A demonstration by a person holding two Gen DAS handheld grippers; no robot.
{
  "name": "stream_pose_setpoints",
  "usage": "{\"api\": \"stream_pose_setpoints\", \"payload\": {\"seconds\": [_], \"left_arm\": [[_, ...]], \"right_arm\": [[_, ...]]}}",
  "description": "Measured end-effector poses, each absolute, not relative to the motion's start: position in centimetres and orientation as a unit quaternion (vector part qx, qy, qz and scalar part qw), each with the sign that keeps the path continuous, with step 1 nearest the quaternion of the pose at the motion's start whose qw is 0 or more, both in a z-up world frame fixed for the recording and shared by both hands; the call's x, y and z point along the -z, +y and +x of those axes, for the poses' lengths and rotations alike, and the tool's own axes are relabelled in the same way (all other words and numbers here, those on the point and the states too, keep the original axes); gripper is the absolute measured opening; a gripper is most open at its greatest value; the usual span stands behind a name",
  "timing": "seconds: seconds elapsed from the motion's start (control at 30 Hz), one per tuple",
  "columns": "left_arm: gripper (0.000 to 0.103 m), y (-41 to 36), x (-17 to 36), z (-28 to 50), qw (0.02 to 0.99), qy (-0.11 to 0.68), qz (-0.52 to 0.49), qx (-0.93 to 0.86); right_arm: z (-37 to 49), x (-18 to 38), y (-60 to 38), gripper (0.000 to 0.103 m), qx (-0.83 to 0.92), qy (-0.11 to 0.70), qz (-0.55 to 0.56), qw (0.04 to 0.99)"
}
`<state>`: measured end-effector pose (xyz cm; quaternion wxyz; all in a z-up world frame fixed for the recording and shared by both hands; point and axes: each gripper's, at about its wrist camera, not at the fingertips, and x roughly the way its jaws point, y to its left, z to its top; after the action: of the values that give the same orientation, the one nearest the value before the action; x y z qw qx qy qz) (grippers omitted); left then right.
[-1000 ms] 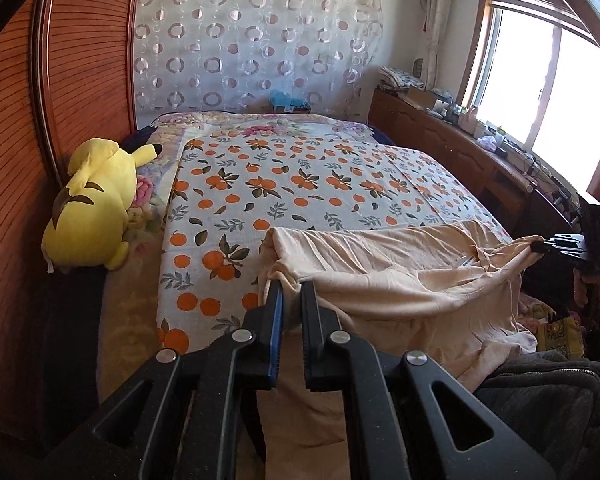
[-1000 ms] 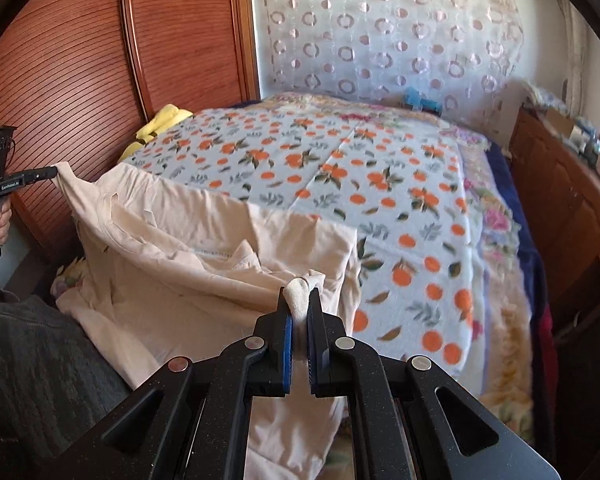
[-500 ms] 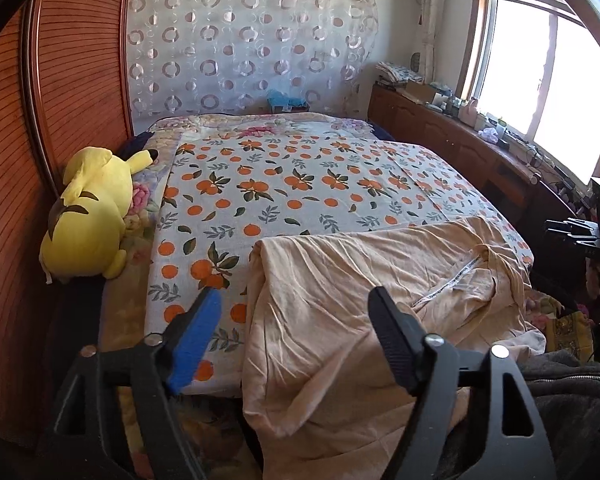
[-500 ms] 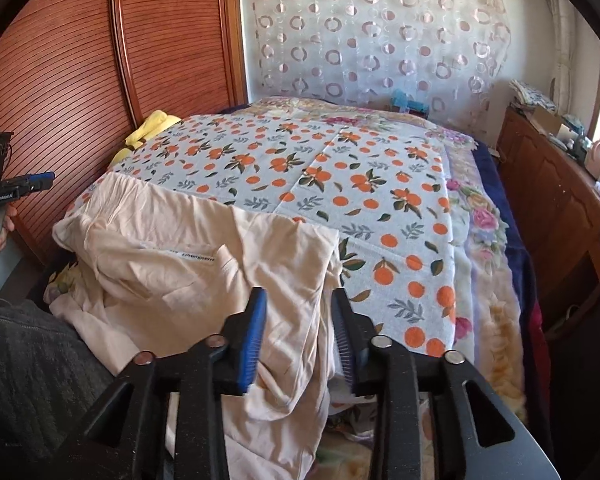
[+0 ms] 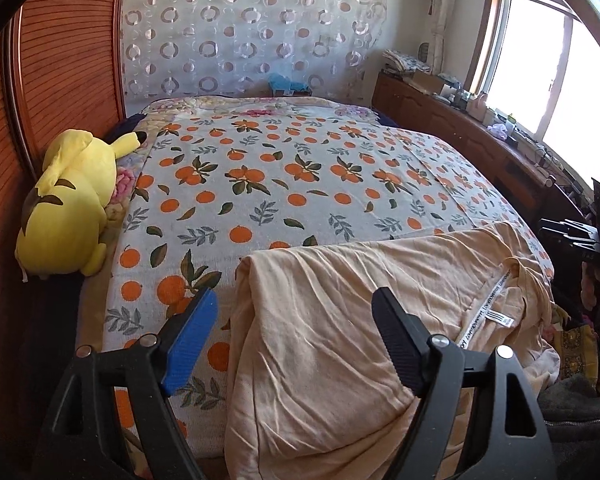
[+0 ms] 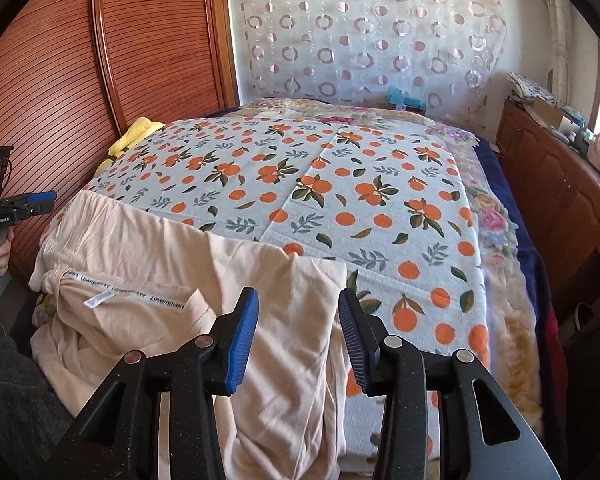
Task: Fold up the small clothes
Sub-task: 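Open both grippers and move them to the folded edge of the beige shirt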
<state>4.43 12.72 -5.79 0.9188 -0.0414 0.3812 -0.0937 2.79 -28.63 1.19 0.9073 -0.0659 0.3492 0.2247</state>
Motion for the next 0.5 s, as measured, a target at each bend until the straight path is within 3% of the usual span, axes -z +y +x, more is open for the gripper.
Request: {"api": "stream_pose_setpoints", "payload": {"seconds": [0.33, 0.47, 0.5], "left_arm": [[0.08, 13.7, 7.8, 7.7, 0.913, 0.4, -0.047, 0.066], [0.08, 13.6, 8.8, 8.7, 0.909, 0.41, -0.047, 0.063], [0.08, 13.6, 9.0, 8.9, 0.908, 0.412, -0.045, 0.061]], "right_arm": [[9.3, 1.7, -28.6, 0.042, -0.199, 0.398, -0.019, 0.895], [10.9, 2.2, -28.8, 0.025, -0.205, 0.412, 0.008, 0.888], [11.0, 2.2, -28.8, 0.016, -0.212, 0.412, 0.013, 0.886]]}}
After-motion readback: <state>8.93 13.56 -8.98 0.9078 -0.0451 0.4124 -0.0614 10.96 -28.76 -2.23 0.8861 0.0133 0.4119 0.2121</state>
